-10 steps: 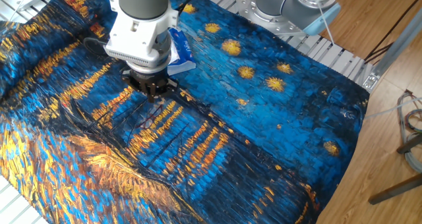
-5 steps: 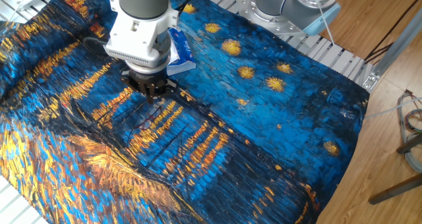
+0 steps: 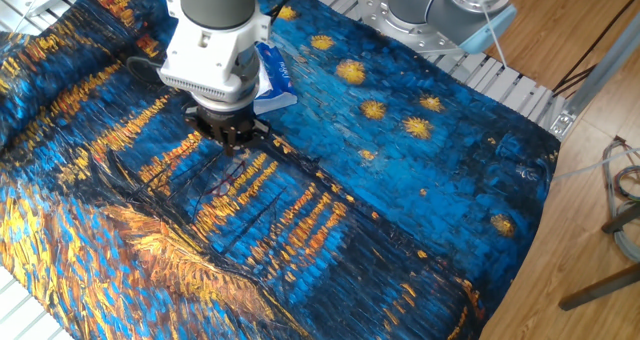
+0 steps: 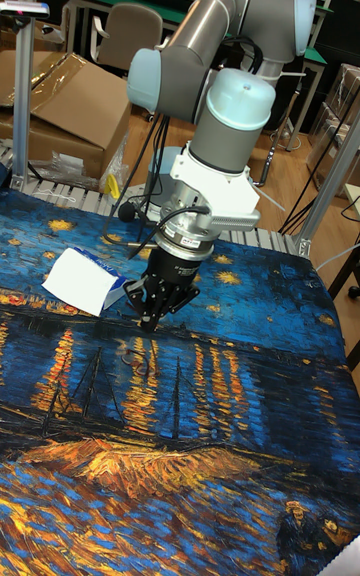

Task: Unfold the leg of the glasses (with one hand)

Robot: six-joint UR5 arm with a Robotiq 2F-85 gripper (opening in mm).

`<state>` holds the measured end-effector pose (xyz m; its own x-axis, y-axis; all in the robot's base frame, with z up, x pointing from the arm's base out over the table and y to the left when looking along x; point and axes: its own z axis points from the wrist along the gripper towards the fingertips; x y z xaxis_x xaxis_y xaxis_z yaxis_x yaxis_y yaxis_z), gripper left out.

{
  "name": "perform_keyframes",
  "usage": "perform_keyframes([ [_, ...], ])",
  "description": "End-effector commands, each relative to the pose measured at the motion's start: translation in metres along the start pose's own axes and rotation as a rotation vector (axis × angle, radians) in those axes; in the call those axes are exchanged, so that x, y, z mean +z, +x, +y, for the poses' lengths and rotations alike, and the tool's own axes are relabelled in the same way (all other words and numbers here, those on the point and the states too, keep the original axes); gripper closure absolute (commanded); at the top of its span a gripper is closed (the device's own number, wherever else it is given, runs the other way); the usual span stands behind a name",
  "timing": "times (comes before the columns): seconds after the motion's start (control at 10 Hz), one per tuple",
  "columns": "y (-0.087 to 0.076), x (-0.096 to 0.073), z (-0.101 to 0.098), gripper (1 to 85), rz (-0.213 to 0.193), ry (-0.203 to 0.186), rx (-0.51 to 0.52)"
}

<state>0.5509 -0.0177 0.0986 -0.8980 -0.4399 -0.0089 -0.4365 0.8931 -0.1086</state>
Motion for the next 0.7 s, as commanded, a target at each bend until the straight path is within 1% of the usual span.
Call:
perform_keyframes([
  [0.0, 0.0017, -0.0010, 0.0051, 84.7, 0.006, -0.023, 0.017],
  [0.2, 0.0013, -0.0010, 0.0058, 84.7, 0.004, -0.026, 0.024],
  [0.4, 0.0025, -0.0010, 0.0033, 84.7, 0.009, -0.016, 0.032],
  [0.6, 0.0013, -0.0010, 0.0049, 84.7, 0.004, -0.023, 0.043],
])
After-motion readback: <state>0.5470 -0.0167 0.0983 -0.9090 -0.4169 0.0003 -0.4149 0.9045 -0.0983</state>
